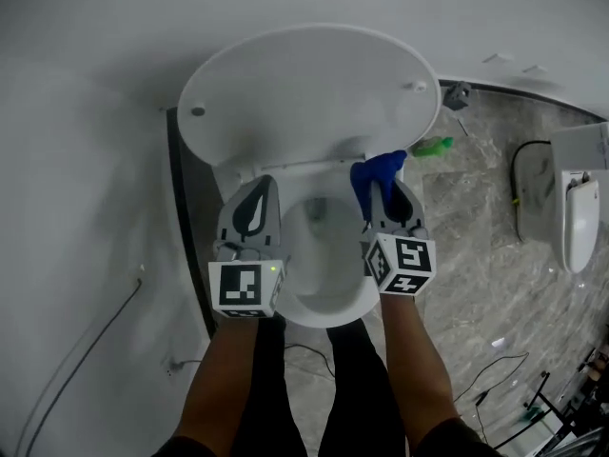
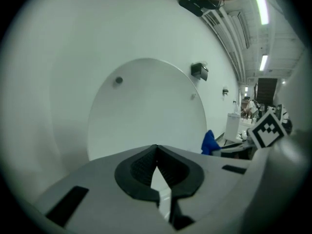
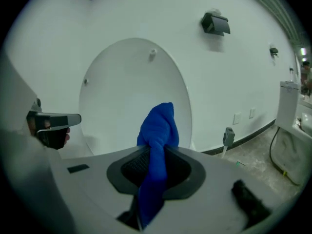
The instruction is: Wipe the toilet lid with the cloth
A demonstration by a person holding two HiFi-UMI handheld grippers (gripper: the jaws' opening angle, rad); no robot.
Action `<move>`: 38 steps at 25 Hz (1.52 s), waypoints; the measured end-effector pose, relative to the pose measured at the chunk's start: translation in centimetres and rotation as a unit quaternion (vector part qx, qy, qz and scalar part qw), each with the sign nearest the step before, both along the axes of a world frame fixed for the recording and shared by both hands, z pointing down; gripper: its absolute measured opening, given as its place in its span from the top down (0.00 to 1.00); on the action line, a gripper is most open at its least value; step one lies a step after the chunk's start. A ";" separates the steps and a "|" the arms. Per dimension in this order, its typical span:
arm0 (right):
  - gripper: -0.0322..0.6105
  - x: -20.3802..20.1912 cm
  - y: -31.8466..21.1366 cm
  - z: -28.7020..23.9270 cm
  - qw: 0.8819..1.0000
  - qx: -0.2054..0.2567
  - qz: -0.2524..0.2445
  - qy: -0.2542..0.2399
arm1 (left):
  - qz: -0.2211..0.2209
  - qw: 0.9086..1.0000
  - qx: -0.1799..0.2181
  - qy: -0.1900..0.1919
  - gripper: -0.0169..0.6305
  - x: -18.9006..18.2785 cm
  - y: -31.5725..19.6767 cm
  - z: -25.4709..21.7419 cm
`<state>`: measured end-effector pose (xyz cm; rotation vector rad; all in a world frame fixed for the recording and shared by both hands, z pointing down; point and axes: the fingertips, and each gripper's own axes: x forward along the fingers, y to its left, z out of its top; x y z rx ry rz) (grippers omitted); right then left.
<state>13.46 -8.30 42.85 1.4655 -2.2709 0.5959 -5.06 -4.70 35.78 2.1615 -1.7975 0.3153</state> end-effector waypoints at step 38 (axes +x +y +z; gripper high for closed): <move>0.84 -6.2 14.1 -13.6 0.995 0.077 0.036 -0.045 | 0.353 0.922 0.105 -0.120 0.90 -1.5 0.2 -17.5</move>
